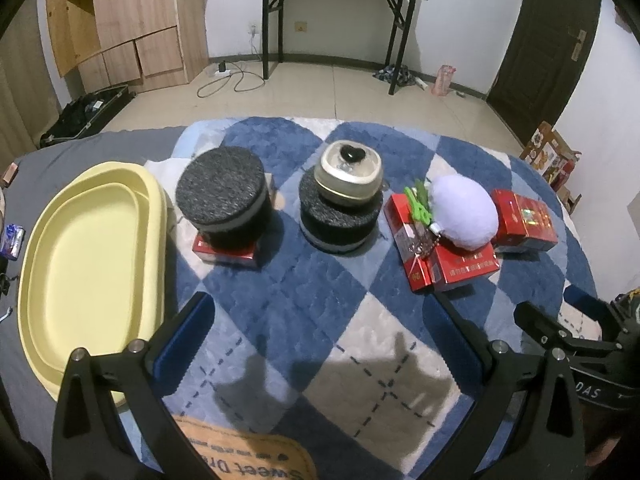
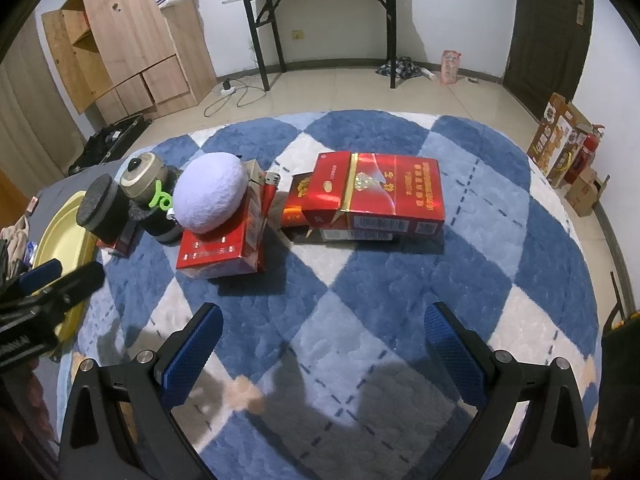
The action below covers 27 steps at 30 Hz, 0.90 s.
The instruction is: Organize rigid objects
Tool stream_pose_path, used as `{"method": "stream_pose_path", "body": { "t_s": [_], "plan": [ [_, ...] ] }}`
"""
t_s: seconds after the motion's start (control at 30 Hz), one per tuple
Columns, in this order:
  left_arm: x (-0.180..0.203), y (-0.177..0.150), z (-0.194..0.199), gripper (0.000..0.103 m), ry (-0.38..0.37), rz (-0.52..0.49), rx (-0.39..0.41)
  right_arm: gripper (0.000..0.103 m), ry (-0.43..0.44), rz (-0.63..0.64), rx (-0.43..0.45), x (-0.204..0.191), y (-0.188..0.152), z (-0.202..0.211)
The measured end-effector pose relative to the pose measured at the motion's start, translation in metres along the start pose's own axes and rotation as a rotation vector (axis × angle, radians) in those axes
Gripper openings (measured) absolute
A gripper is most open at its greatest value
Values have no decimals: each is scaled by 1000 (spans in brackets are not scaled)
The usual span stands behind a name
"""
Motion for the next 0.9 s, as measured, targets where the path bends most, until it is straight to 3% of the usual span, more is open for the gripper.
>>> {"method": "stream_pose_path", "body": {
  "t_s": [0.17, 0.37, 0.53, 0.67, 0.77, 0.9],
  "plan": [
    [-12, 6, 7, 103, -15, 31, 22, 103, 3, -36, 28, 8, -1, 7],
    [-12, 11, 21, 103, -60, -15, 38, 103, 25, -89, 79, 21, 1, 22],
    [-52, 33, 32, 103, 24, -54, 103, 103, 43, -120, 89, 26, -2, 28],
    [-75, 48, 25, 103, 21, -51, 84, 103, 125, -243, 221, 39, 12, 46],
    [-66, 54, 10, 103, -1, -111, 86, 103, 138, -257, 206, 45, 19, 40],
    [-50, 56, -21, 103, 42, -235, 58, 103, 119, -213, 147, 45, 34, 23]
  ]
}}
Point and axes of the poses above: each gripper's, at about its wrist camera, not at the fingertips, and z roughly against the way its jaws point, x to its right, y to its top, the point moved 8 cm from there along -z, roughly the way its jaws point, and after that the axes turned 9 degrees about y, right-handed, at the moved point
